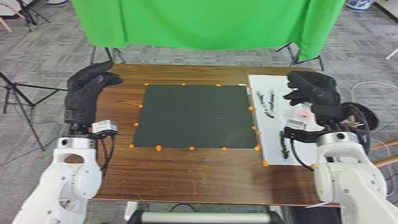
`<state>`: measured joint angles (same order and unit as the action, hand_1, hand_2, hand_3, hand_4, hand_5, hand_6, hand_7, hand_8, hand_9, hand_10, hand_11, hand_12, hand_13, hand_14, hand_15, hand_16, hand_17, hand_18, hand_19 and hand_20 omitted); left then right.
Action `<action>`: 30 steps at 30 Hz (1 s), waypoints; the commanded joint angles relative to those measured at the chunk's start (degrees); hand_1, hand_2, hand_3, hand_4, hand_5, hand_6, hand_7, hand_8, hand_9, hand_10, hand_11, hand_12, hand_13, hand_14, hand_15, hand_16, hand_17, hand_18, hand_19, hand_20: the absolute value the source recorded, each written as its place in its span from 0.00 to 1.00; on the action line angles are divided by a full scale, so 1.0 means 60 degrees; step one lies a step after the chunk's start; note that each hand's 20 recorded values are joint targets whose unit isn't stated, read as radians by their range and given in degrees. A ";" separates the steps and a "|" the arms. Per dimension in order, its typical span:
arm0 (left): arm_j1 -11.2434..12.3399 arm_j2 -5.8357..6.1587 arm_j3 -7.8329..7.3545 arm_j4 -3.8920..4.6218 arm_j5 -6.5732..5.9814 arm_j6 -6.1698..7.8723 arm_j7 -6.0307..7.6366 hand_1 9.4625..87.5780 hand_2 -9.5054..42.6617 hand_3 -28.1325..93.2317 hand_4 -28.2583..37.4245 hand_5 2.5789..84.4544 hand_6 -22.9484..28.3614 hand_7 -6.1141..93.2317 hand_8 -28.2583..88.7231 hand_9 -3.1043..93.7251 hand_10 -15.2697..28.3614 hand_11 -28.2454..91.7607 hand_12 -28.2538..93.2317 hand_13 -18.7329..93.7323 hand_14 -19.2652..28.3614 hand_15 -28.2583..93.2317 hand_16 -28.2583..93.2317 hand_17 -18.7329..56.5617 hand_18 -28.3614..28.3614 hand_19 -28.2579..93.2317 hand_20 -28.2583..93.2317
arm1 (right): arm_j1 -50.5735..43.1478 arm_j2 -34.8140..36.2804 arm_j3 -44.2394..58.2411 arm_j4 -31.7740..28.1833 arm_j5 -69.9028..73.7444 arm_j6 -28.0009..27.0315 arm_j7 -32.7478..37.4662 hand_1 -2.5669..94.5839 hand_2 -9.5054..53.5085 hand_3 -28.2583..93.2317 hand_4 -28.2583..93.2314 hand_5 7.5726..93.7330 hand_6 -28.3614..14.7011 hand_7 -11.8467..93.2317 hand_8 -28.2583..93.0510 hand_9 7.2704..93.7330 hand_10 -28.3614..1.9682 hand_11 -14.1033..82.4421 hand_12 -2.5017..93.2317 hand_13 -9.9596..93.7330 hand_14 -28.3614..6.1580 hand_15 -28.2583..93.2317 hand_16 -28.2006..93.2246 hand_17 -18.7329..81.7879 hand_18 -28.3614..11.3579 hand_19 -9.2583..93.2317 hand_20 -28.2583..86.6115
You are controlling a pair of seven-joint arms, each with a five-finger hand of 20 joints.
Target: Arrange flowers
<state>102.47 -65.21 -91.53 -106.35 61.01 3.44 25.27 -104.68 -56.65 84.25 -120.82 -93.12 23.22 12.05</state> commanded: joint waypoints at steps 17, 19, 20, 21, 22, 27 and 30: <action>0.0393 0.0239 -0.0124 -0.0235 -0.0150 0.0624 -0.0169 0.35 0.00 0.73 0.25 0.62 0.48 0.27 0.19 0.62 0.65 0.49 0.41 0.65 0.78 0.58 0.26 0.52 0.84 0.71 0.54 | -0.1133 0.0538 -0.1282 -0.0831 -0.7280 -0.1970 0.5476 0.36 0.00 0.74 0.02 0.65 0.52 0.29 0.19 0.78 0.40 0.37 0.28 0.87 0.56 0.64 0.46 0.75 0.40 0.90 0.58; 0.0444 0.0266 -0.0117 -0.0254 -0.0192 0.0737 -0.0167 0.36 0.00 0.74 0.26 0.62 0.47 0.28 0.19 0.63 0.64 0.49 0.41 0.67 0.77 0.58 0.26 0.55 0.84 0.77 0.48 | -0.1099 0.0474 -0.1388 -0.0816 -0.7585 -0.2321 0.5696 0.36 0.00 0.74 0.02 0.65 0.52 0.29 0.19 0.78 0.41 0.37 0.28 0.87 0.57 0.64 0.46 0.75 0.40 0.91 0.58; 0.0473 0.0289 -0.0120 -0.0269 -0.0218 0.0759 -0.0131 0.36 0.00 0.74 0.27 0.63 0.47 0.28 0.19 0.63 0.64 0.49 0.41 0.67 0.77 0.59 0.26 0.57 0.84 0.78 0.47 | -0.1069 0.0471 -0.1450 -0.0780 -0.7721 -0.2401 0.5774 0.36 0.00 0.74 0.02 0.66 0.52 0.29 0.19 0.79 0.41 0.38 0.28 0.87 0.57 0.63 0.46 0.75 0.40 0.91 0.58; 0.0479 0.0303 -0.0120 -0.0273 -0.0228 0.0793 -0.0119 0.36 0.00 0.74 0.27 0.63 0.48 0.28 0.19 0.63 0.64 0.49 0.41 0.68 0.77 0.59 0.26 0.58 0.85 0.79 0.46 | -0.1051 0.0448 -0.1434 -0.0783 -0.7700 -0.2666 0.5812 0.36 0.00 0.74 0.02 0.66 0.52 0.29 0.19 0.79 0.41 0.38 0.28 0.87 0.57 0.63 0.46 0.75 0.40 0.92 0.58; 0.0498 0.0324 -0.0120 -0.0292 -0.0248 0.0814 -0.0105 0.36 0.00 0.74 0.27 0.63 0.48 0.27 0.19 0.63 0.64 0.49 0.41 0.68 0.77 0.59 0.26 0.58 0.85 0.79 0.46 | -0.1041 0.0451 -0.1463 -0.0810 -0.7630 -0.2842 0.5934 0.36 0.00 0.74 0.02 0.66 0.52 0.29 0.19 0.79 0.41 0.37 0.28 0.88 0.58 0.63 0.47 0.76 0.41 0.92 0.57; 0.0499 0.0392 -0.0101 -0.0310 -0.0279 0.0876 -0.0064 0.35 0.00 0.74 0.27 0.63 0.48 0.27 0.19 0.64 0.64 0.49 0.41 0.67 0.77 0.59 0.26 0.57 0.84 0.80 0.45 | -0.0574 0.0304 -0.1797 -0.0549 -0.7616 -0.3659 0.6450 0.37 0.00 0.73 0.03 0.66 0.52 0.29 0.19 0.79 0.42 0.37 0.28 0.88 0.58 0.63 0.47 0.76 0.41 0.92 0.57; 0.0524 0.0371 -0.0087 -0.0282 -0.0340 0.0892 -0.0065 0.34 0.00 0.74 0.27 0.63 0.48 0.27 0.19 0.64 0.64 0.49 0.41 0.67 0.77 0.59 0.26 0.56 0.84 0.80 0.44 | -0.0696 0.0245 -0.1800 -0.0494 -0.7638 -0.3804 0.6554 0.39 0.00 0.74 0.04 0.66 0.52 0.28 0.19 0.80 0.42 0.37 0.28 0.88 0.59 0.63 0.47 0.76 0.42 0.93 0.57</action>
<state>104.70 -62.95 -92.12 -107.71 59.71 8.17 24.95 -108.88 -54.24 73.72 -124.58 -138.90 0.51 49.93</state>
